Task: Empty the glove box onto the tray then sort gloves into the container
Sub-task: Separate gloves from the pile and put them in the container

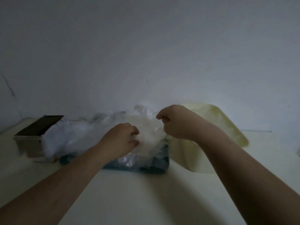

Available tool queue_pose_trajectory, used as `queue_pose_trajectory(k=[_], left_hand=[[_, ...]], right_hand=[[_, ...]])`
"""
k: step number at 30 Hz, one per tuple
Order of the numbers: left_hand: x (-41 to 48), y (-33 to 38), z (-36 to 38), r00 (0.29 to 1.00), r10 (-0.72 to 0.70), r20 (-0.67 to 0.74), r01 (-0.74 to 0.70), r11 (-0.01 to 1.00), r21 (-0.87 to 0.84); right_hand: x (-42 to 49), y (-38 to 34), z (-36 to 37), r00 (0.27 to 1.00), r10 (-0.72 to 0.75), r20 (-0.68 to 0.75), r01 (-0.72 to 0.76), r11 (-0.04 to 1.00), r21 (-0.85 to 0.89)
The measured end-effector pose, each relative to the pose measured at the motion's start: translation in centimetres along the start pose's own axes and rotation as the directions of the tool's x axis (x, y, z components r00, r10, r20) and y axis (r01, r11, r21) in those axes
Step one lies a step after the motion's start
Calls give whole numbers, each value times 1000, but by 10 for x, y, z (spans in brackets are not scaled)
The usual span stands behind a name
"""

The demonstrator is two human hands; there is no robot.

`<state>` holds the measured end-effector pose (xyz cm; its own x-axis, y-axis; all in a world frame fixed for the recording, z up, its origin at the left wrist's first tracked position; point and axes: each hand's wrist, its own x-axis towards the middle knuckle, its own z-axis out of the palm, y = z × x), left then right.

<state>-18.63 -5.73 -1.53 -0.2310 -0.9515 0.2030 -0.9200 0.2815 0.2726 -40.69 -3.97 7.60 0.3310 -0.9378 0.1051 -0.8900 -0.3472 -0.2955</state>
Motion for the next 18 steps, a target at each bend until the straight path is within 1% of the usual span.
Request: queue_pose_trajectory(k=[1,3,4,6,9,11,12,13,15,16,18], left_hand=[[-1,-4,2,1000,-5,-29,5,1000,-15],[-5,-14,3,996,-7,-94,-3,995,-98],[-8,-17,2,992,-24,-126,0,983,-181],[-13,-20,-3,974,-105,-199,27,933,-358],[-18,-21,-16,901,-228,-368,5,856,-517],[-20,-19,-25,845,-317,-430,-43,762,-647],[-22,-17,-29,832,-361,-421,-59,697,-714],[-23,-14,-32,835,-386,-393,-68,635,-769],[-23,-12,-36,863,-394,-317,-64,537,-841],[-22,-13,-37,877,-394,-276,-50,496,-867],[-21,-16,-39,905,-398,-154,13,386,-922]], right_hand=[[1,-5,12,1000,-10,16,9,995,95],[6,-10,38,998,-8,63,-6,975,223],[7,-9,49,996,-3,90,-20,966,257],[13,-9,67,991,1,134,-41,953,300],[26,-9,87,989,13,150,-68,926,372],[34,-6,96,989,44,138,-95,915,391],[37,-4,99,989,53,136,-102,918,384],[40,-2,101,990,52,128,-97,923,372],[46,4,104,995,19,94,-52,934,355],[47,6,100,998,-9,67,-17,930,366],[42,3,85,1000,-25,7,19,890,455]])
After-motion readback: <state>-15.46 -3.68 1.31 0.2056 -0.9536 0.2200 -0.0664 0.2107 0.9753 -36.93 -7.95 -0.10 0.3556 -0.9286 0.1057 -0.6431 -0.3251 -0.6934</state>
